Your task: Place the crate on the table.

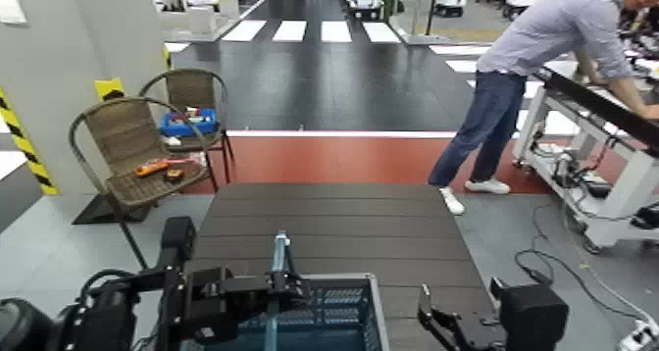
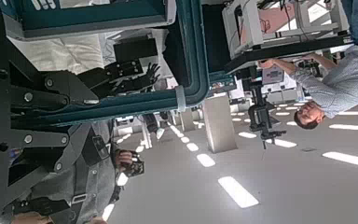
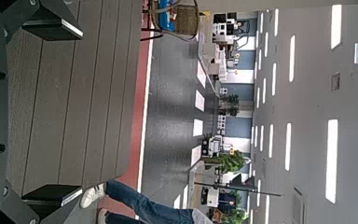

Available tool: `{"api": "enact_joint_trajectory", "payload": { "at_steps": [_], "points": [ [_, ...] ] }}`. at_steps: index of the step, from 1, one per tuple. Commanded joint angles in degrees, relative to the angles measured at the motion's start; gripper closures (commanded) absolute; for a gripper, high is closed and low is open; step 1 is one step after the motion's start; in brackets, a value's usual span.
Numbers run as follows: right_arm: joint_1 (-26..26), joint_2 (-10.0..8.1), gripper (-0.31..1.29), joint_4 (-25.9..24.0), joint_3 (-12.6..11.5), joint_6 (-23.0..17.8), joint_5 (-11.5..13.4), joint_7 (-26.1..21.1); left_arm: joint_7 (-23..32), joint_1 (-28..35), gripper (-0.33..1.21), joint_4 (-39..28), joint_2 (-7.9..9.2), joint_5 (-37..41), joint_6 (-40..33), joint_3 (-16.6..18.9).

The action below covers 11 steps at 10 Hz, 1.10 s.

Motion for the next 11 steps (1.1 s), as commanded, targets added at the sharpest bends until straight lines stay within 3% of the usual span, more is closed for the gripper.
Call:
{"api": "enact_joint_trajectory", "payload": {
  "at_steps": [1,6,11],
  "points": [
    [0.0,0.03,0.14,0.1,0.1,-0.1,0.0,0.1,0.0,0.0,1.19,0.0,-0.09,0.0,0.0,0.0],
    [-0.4,0.12,0.14,0.8,0.3,-0.7,0.0,0.1,0.0,-0.4,1.19,1.5,-0.35,0.0,0.0,-0.7],
    [-0.5,0.38,0.14,1.7,0.5,-2.0,-0.2,0.2,-0.9,-6.4,1.19,9.3,-1.32,0.0,-0.4,-6.1]
  ]
}}
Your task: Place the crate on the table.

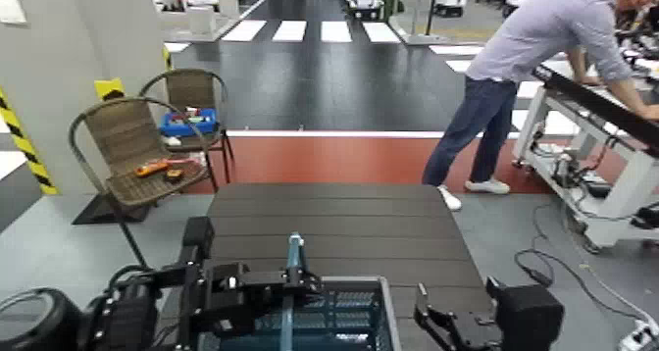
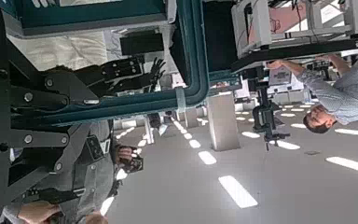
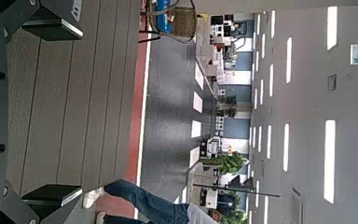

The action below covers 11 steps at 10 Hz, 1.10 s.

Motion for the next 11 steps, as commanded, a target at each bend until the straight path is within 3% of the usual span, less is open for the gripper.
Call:
{"api": "enact_joint_trajectory", "payload": {
  "at_steps": [1,3,8,11],
  "points": [
    [-0.2,0.04,0.14,0.5,0.2,-0.7,-0.3,0.0,-0.2,-3.7,1.19,5.3,-0.72,-0.1,-0.5,-3.4],
    [-0.6,-0.05,0.14,0.8,0.5,-0.8,-0.6,0.1,-0.3,-6.6,1.19,8.7,-1.77,-1.2,-1.2,-5.4],
    [-1.4,-0.13,0.14,1.6,1.0,-1.5,-1.5,0.3,-8.3,-11.4,1.19,12.8,-3.44,-9.6,-5.1,-9.2],
    [-1.8,-0.22,0.14,2.0,1.2,-1.5,-2.0,0.3,-15.9,-15.1,1.19,17.6,-4.41,-16.2,-7.1,-12.3]
  ]
}}
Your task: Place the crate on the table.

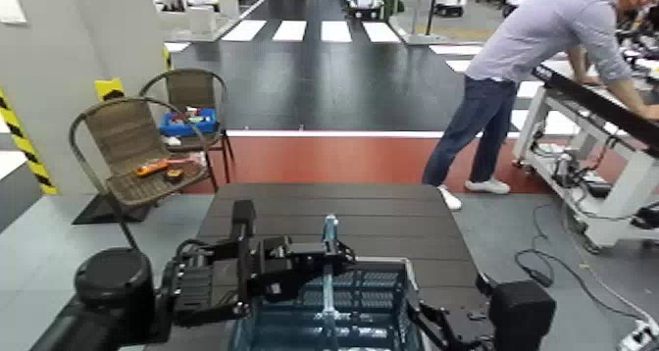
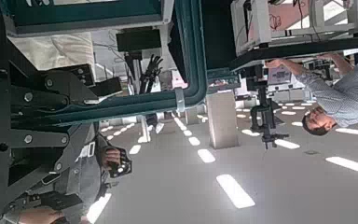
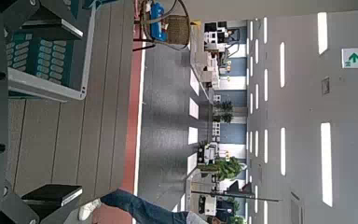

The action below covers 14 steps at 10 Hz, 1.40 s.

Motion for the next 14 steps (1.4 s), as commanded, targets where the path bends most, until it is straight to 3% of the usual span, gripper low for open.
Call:
{"api": "enact_joint_trajectory", "payload": {
  "at_steps": [1,7,14],
  "points": [
    [-0.4,-0.09,0.14,0.5,0.2,-0.3,-0.4,0.0,-3.9,-3.0,1.19,3.8,-0.87,-4.8,-1.8,-2.2],
    [-0.5,0.08,0.14,0.9,0.2,-1.1,-0.9,0.1,-15.9,-10.6,1.19,14.7,-2.89,-12.8,-5.6,-9.9],
    [-0.7,-0.36,0.14,1.1,0.2,-2.3,-1.3,0.4,-22.4,-15.3,1.19,23.5,-5.18,-19.1,-9.3,-12.5]
  ]
}}
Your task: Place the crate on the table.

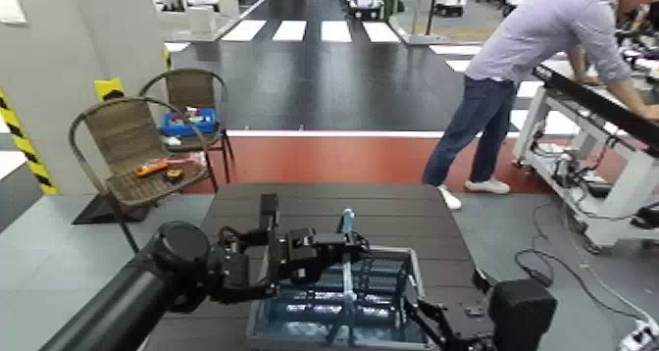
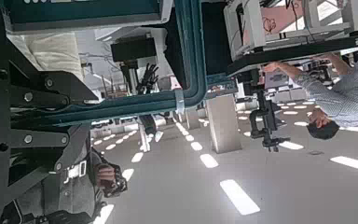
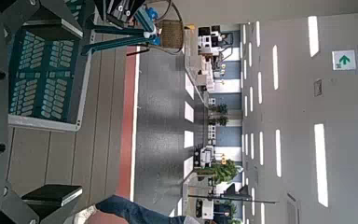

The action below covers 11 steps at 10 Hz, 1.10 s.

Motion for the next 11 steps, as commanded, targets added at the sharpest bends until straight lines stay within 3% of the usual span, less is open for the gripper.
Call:
{"api": "enact_joint_trajectory", "payload": {
  "at_steps": [1,4,6,8,11],
  "points": [
    [-0.1,-0.07,0.14,0.2,0.0,-0.6,-0.2,0.1,-1.4,-1.4,1.19,3.3,-1.01,-1.6,-1.2,-0.8],
    [-0.1,-0.07,0.14,0.3,0.1,-1.3,-0.2,0.2,-1.5,-1.9,1.19,5.4,-1.36,-1.7,-2.0,-0.8],
    [-0.2,-0.07,0.14,0.5,0.1,-1.4,-0.3,0.3,-2.7,-1.9,1.07,5.6,-1.45,-1.7,-3.2,-1.2],
    [-0.3,-0.07,0.14,0.6,0.1,-1.6,-0.4,0.4,-3.9,-1.8,0.76,6.1,-1.54,-1.7,-4.5,-1.5],
    [-0.3,0.02,0.14,0.8,0.1,-1.5,-0.5,0.4,-5.3,-1.2,0.05,6.1,-1.36,-3.1,-6.5,-1.2]
  ]
}}
